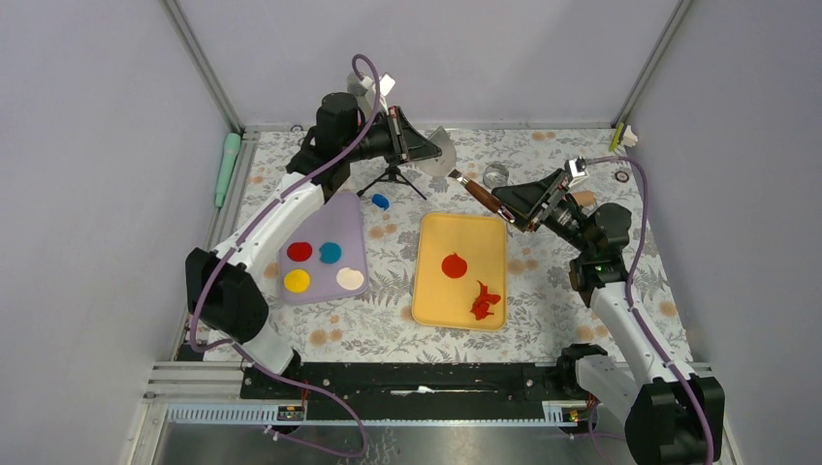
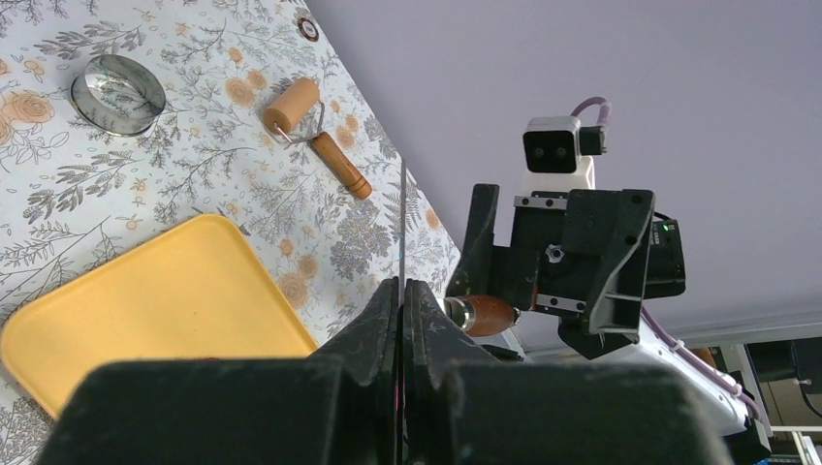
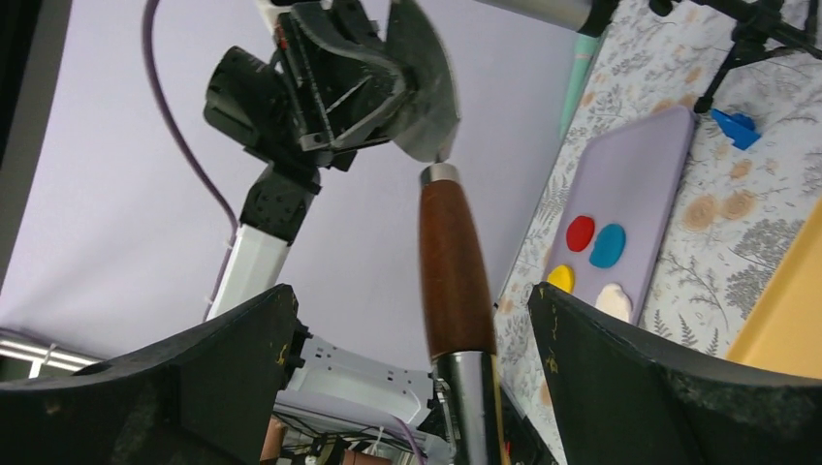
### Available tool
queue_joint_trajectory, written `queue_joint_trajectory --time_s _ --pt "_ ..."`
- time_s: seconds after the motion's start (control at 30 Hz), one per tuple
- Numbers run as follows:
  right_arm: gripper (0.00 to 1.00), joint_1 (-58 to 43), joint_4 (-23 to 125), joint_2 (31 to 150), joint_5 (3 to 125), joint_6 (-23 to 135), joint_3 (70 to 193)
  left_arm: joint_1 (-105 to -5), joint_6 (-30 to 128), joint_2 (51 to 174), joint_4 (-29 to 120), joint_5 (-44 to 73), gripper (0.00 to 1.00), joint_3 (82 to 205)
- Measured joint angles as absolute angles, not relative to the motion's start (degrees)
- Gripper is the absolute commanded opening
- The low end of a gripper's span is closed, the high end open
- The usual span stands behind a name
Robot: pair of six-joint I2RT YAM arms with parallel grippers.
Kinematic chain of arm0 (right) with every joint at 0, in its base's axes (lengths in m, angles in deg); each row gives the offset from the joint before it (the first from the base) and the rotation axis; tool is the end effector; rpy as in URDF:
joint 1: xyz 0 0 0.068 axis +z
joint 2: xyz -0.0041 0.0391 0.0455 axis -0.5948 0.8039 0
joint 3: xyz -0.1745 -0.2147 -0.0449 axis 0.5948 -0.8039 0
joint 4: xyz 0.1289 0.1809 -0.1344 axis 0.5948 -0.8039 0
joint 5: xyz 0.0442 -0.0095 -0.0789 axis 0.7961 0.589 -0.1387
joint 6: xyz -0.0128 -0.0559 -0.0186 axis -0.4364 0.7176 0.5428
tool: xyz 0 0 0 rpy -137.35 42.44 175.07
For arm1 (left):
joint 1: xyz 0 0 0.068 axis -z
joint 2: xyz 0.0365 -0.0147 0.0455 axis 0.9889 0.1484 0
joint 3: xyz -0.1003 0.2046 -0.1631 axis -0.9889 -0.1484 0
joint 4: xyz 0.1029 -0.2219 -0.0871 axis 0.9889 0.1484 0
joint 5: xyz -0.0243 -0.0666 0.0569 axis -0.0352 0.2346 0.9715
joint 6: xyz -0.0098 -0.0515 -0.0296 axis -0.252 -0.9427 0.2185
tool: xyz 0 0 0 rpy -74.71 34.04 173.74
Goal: Roll out the dumpling wrappers from the dough
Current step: Pick up the spatula from the center of the board.
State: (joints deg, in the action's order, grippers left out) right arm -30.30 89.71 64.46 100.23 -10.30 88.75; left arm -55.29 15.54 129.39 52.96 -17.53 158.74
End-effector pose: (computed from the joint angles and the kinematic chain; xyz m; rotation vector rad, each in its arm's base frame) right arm 0.2094 0.0535 0.3297 0.1554 1.5714 1.6122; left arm 0.3331 -0.1959 0.4055 0.2675 1.9408 -1.4752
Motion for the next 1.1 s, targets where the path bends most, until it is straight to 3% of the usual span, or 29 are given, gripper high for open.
queue_joint_trajectory --time_s 0.3,0.6,1.1 --pt "0.81 -29.8 94.1 64.2 100.8 -13.3 88.0 -55.3 13.7 130.5 52.2 -17.4 0.00 158.8" --pt "0.57 -26.4 96.3 66.7 99.7 -14.4 87.4 -55.3 12.0 131.1 50.3 -17.4 0.00 158.8" --pt "0.56 -26.0 96.0 66.7 96.9 -13.9 86.8 -55.3 11.7 131.2 50.2 -17.4 0.00 158.8"
